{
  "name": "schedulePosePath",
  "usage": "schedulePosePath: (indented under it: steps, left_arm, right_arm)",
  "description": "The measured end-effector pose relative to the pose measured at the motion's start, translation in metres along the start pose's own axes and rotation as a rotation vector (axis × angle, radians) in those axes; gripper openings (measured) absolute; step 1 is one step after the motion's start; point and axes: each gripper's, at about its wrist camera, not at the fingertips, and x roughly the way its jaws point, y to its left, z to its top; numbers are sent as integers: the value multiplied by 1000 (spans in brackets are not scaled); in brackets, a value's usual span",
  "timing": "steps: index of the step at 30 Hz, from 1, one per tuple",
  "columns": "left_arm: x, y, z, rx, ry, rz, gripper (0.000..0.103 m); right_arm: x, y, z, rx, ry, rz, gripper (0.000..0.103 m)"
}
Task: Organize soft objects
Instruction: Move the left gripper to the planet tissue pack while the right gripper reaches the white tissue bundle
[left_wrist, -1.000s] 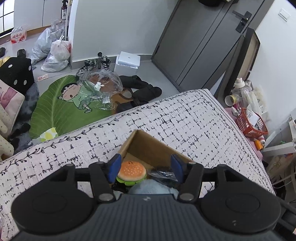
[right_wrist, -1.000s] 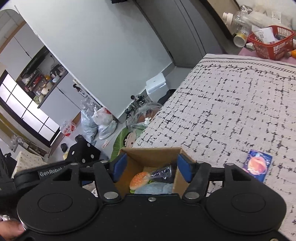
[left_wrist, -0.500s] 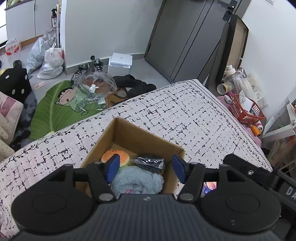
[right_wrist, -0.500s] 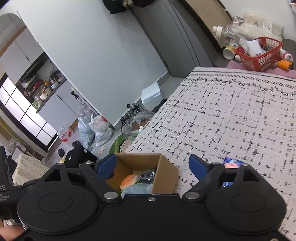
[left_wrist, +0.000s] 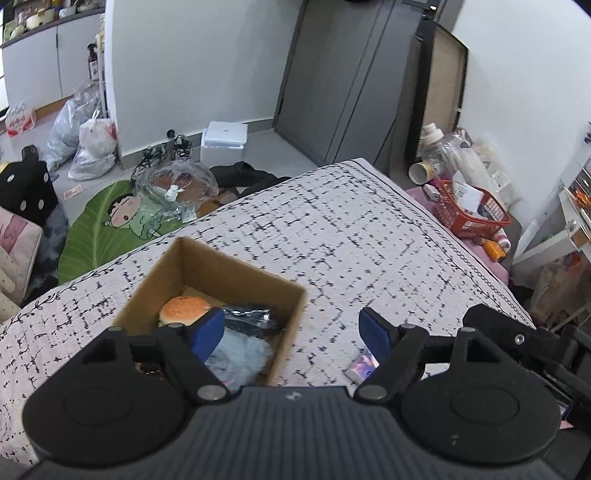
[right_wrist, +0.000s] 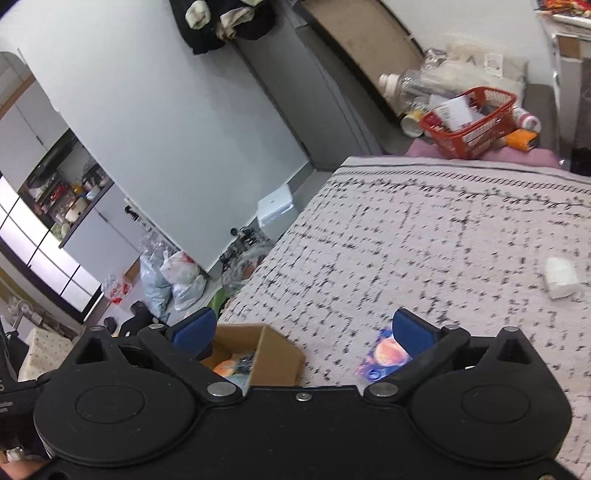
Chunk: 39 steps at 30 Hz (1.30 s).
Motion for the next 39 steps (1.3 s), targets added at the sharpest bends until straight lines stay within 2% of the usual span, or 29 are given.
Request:
schedulePosePath:
  steps: [5, 10, 19, 25, 39]
  left_arm:
    - [-3, -25, -5, 23, -11, -8, 78]
    - [4, -45, -12, 39, -8, -15, 78]
    - [23, -72, -23, 61, 26, -10, 78]
    - [45, -86, -29, 82, 55, -8, 78]
    - [108, -112, -51, 147, 144, 0, 78]
  right_arm:
    - [-15, -25, 9, 36, -19, -11, 103]
    - [-25, -46, 14, 58, -34, -59, 103]
    - [-31, -74, 25, 108, -55, -108, 103]
    - [-33, -94, 35, 85, -58, -163, 103]
    - [0, -159, 43, 134, 29, -288, 103]
